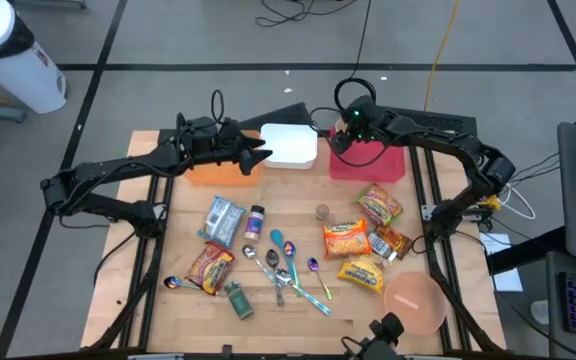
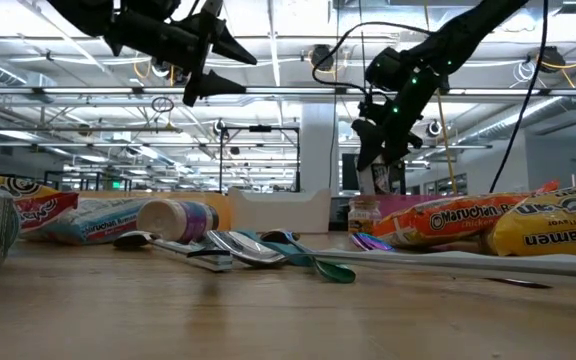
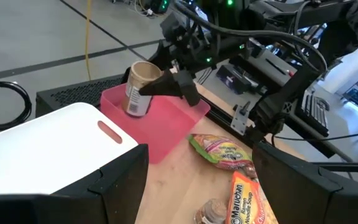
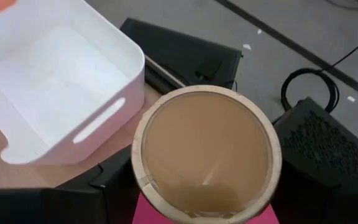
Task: Pick & Place Food Item
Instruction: Put the gold spice bottle into the red bin
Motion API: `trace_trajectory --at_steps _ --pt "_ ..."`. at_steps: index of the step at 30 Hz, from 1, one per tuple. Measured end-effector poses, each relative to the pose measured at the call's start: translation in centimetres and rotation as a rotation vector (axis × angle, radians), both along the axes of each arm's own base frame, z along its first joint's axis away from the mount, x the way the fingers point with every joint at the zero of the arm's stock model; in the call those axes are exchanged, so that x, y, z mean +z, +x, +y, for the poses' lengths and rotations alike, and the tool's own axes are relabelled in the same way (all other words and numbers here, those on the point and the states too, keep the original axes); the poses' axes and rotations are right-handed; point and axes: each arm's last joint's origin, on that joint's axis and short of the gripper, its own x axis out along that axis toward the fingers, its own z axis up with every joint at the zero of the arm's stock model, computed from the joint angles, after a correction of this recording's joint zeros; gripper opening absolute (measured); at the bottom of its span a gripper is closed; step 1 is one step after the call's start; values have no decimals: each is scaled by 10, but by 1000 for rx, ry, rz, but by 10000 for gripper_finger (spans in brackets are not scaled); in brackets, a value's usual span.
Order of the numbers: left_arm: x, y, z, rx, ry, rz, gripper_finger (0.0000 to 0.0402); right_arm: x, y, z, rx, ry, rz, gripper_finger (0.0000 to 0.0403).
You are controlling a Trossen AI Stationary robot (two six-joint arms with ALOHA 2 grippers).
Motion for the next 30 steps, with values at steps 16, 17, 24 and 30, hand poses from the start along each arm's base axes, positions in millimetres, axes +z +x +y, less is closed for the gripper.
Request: trace_trajectory --at_steps 16,17,24,30 --pt "0 0 0 3 0 0 296 -25 11 -12 -78 30 -14 268" --pt "0 0 0 3 0 0 296 -26 12 -13 -91 26 -11 268" --pt "0 0 0 3 -3 0 296 -27 12 -14 -138 2 -2 268" --pt "0 0 0 4 -7 -1 296 -41 8 -11 -178 12 -38 269"
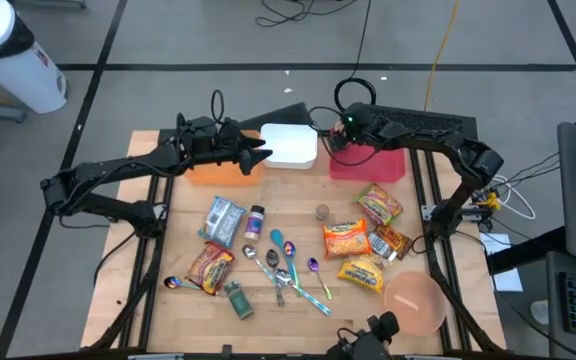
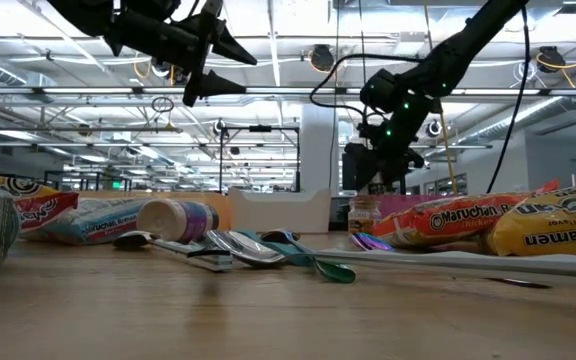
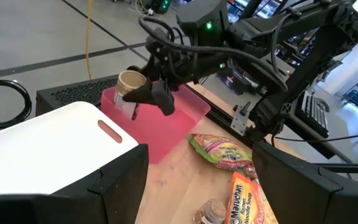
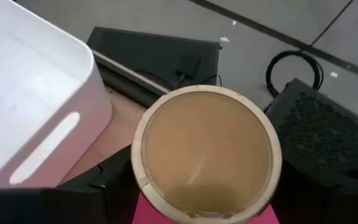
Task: Pick & Place Food Item
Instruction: Put the gold spice bottle into the red bin
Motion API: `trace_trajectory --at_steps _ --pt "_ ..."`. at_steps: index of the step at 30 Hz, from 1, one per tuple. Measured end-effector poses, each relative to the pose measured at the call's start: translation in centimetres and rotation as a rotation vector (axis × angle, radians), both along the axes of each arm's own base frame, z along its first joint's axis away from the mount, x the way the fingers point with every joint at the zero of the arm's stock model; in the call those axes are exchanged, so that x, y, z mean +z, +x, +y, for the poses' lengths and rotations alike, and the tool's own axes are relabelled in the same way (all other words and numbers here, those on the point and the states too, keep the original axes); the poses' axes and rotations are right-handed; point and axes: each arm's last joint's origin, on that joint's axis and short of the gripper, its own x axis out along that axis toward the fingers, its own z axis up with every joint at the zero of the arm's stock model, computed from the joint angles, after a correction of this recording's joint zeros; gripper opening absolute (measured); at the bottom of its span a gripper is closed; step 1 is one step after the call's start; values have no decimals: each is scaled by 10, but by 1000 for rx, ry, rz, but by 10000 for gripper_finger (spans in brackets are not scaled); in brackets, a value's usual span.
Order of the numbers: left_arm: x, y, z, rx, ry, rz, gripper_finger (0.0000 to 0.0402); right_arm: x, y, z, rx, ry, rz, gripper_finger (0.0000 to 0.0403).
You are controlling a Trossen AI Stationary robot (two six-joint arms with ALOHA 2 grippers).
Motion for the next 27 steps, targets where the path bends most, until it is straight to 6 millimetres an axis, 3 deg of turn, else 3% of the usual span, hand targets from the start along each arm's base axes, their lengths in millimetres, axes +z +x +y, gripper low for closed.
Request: trace_trajectory --at_steps 10,27 --pt "0 0 0 4 -17 -5 296 -21 -1 13 -64 -44 -119 269" --pt "0 0 0 9 -41 -12 296 -23 -1 15 -36 -90 -54 269"
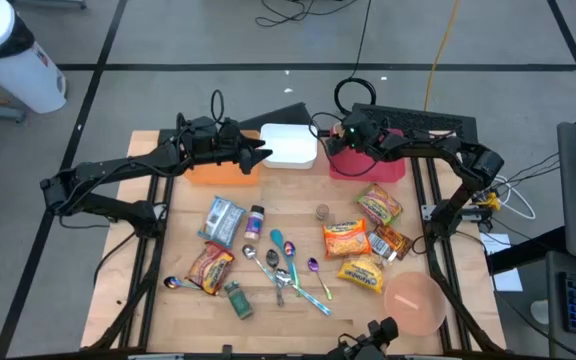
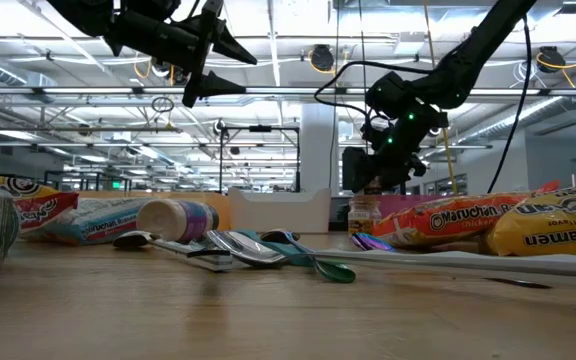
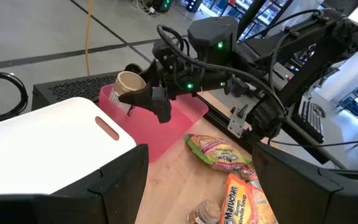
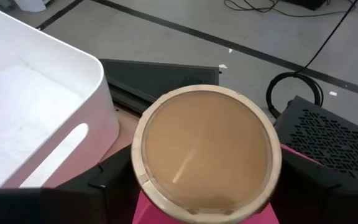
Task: Pick & Place Food Item
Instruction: Put the gold spice bottle into the red bin
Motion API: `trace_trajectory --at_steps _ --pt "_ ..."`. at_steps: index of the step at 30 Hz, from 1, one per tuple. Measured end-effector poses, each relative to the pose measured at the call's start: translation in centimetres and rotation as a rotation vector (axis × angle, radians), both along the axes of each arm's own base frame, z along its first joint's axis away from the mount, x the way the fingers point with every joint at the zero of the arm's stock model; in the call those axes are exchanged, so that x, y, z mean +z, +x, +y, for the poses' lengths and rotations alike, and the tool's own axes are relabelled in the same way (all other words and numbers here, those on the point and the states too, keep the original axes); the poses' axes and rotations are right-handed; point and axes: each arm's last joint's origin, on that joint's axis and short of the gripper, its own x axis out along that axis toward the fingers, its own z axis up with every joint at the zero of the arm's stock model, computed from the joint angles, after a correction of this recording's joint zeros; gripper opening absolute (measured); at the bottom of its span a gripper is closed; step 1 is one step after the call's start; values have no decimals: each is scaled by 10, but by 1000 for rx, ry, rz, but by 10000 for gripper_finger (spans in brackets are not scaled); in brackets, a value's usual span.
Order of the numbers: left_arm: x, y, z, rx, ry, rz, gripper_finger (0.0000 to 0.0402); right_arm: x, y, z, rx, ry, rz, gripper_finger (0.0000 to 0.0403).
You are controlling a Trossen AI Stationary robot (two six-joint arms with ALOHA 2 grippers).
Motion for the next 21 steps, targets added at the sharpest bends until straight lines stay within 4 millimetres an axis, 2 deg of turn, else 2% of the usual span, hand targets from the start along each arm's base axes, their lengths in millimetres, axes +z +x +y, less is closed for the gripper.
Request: trace_trajectory --at_steps 10,21 --pt "0 0 0 -2 -6 -2 296 -1 -4 -3 -2 -5 20 269" --pt "0 0 -1 -45 -22 -8 296 -1 -4 -5 -3 -8 17 293"
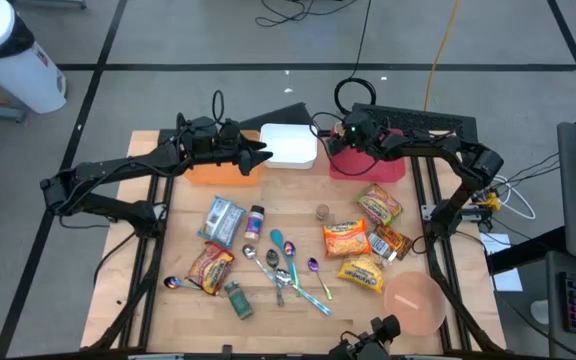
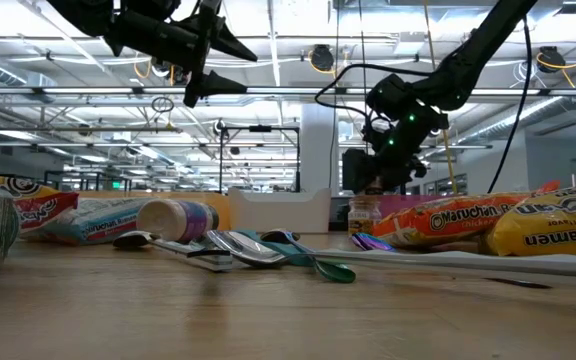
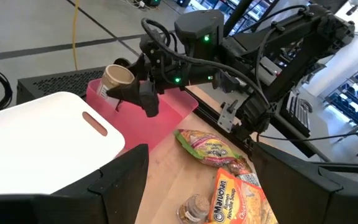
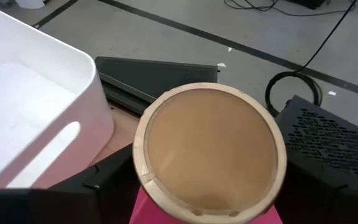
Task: Pick & Place Food Item
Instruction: Put the gold spice bottle into the red bin, then put the blue noodle pack into the white bin
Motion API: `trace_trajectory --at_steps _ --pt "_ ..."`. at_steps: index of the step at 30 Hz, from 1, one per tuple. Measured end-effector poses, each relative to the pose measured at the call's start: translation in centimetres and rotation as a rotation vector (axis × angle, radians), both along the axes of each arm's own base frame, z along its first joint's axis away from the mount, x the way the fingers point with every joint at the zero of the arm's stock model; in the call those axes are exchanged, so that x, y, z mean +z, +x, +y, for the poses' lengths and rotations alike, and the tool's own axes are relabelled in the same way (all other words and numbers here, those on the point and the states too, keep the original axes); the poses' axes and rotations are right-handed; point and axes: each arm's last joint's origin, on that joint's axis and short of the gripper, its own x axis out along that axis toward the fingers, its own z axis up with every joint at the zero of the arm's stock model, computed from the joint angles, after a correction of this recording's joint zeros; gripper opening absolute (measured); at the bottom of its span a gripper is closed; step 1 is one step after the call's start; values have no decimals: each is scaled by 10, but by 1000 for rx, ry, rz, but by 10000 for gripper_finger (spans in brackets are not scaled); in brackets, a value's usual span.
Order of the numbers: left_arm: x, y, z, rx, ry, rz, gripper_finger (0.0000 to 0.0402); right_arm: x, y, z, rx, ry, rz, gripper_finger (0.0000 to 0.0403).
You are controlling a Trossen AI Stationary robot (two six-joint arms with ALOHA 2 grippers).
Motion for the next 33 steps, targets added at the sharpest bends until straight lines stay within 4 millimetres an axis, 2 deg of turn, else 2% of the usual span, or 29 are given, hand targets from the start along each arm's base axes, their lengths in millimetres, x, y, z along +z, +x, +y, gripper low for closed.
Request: trace_trajectory --at_steps 8,16,26,33 --pt "0 0 0 -4 0 -1 296 3 0 0 30 7 -28 306" --pt "0 0 0 -4 1 -2 296 14 -4 -1 31 -18 -59 325" --pt "0 0 0 -4 8 0 296 51 -12 7 83 -145 -81 323" --pt "0 0 0 1 -9 -4 296 92 -19 28 219 -199 -239 323"
